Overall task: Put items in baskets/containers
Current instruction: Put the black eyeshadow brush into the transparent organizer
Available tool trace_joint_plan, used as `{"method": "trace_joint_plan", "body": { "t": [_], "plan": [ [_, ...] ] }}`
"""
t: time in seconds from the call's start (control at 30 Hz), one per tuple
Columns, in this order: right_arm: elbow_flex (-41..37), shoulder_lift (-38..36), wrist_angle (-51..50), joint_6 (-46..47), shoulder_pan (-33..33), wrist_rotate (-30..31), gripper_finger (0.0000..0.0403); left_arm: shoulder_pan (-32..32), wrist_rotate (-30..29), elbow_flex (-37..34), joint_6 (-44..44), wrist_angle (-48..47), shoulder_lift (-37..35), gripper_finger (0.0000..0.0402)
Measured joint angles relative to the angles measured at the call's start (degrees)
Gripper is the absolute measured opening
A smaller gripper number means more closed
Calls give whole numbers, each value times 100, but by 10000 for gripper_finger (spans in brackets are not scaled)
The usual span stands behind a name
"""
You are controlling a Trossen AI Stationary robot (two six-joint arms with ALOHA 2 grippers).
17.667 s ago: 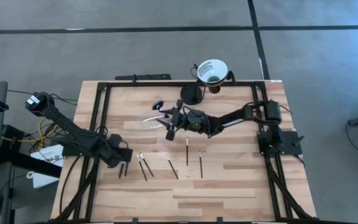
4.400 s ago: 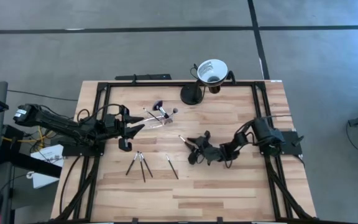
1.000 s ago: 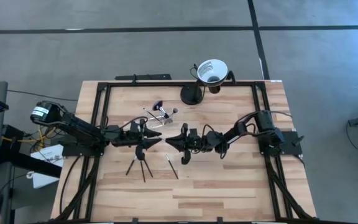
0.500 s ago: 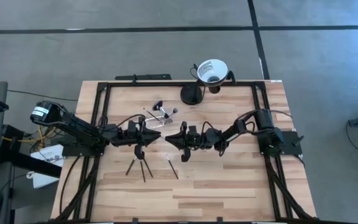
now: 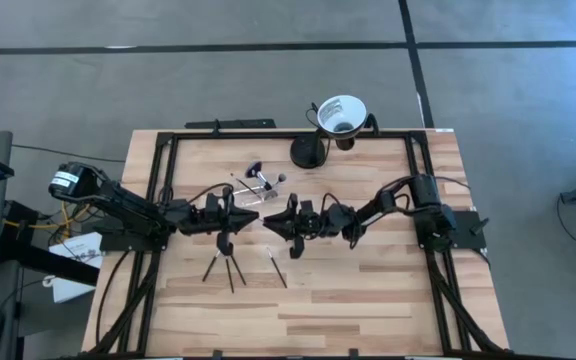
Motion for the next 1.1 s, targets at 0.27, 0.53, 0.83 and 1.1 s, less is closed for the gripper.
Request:
{"method": "trace_joint_plan", "body": {
  "t": [0.27,0.53,0.83,1.1],
  "plan": [
    [-192,-3,-135,-736,-300,466,155,111,-324,0,-32,-18,-2,9],
    [-677,-164,-89,-946,-406,612,217,172,-351,-4,99,-547,-830,9],
    [-1162,-532,-149,-1050,-212,620,226,944,-583,-4,191,-3086,-2621,9],
    [-1167,-501,-286,-1044,-81,602,218,1785,-519,-4,117,-4718,-3226,9]
  ]
}}
